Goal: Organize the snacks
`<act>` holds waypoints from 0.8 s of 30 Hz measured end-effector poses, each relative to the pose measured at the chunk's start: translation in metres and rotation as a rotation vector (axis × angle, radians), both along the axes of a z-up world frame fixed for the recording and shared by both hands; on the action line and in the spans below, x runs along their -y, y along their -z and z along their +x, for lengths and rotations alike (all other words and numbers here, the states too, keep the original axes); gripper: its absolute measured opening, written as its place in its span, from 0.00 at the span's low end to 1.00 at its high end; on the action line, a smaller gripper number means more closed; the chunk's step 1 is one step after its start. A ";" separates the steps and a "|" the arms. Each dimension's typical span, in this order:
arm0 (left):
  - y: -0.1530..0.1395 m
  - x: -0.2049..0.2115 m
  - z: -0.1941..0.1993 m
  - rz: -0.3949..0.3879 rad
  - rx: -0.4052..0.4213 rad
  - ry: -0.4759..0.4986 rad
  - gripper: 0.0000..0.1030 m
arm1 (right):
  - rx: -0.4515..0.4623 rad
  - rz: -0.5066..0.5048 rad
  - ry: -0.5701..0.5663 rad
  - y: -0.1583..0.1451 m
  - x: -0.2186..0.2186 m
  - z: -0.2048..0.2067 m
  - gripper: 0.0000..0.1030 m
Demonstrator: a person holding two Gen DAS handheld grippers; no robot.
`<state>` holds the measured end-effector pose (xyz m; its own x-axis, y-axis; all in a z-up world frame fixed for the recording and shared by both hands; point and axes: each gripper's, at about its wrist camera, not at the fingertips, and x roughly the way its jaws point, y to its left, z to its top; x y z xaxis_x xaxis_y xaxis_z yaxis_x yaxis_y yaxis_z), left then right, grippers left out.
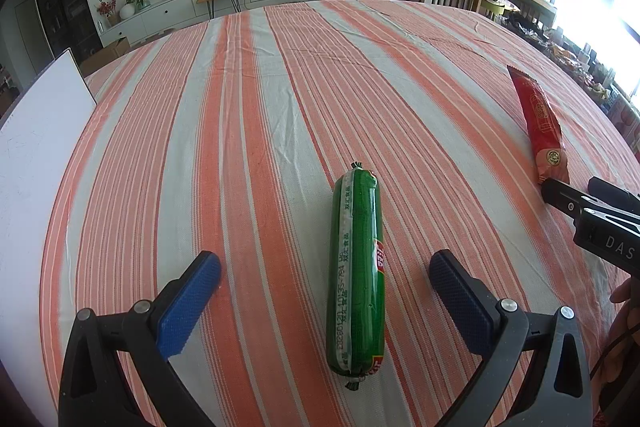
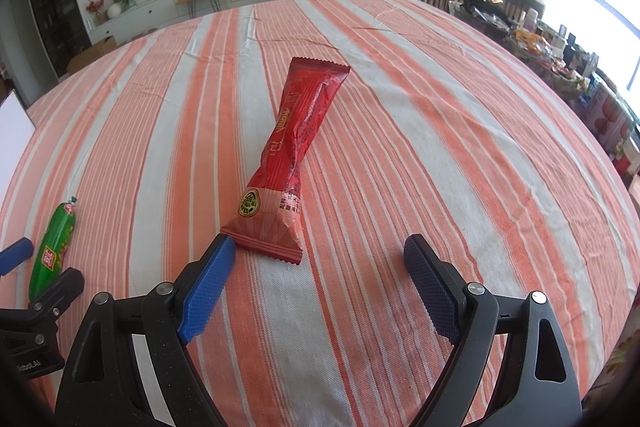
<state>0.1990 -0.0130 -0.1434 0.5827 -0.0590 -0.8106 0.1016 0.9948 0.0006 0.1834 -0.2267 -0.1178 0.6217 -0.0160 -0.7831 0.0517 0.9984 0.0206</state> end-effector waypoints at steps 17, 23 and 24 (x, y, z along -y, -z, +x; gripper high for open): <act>0.000 0.000 0.000 0.000 0.000 0.000 1.00 | 0.000 0.000 0.000 0.000 0.000 0.000 0.86; 0.000 0.003 0.002 -0.004 -0.001 0.000 1.00 | 0.000 0.001 0.000 0.000 0.000 0.001 0.86; 0.000 0.004 0.003 -0.007 -0.003 0.003 1.00 | 0.000 0.001 0.000 0.000 0.000 0.001 0.86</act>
<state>0.2022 -0.0170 -0.1436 0.5802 -0.0665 -0.8118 0.1045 0.9945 -0.0068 0.1840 -0.2266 -0.1176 0.6214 -0.0155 -0.7834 0.0516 0.9984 0.0212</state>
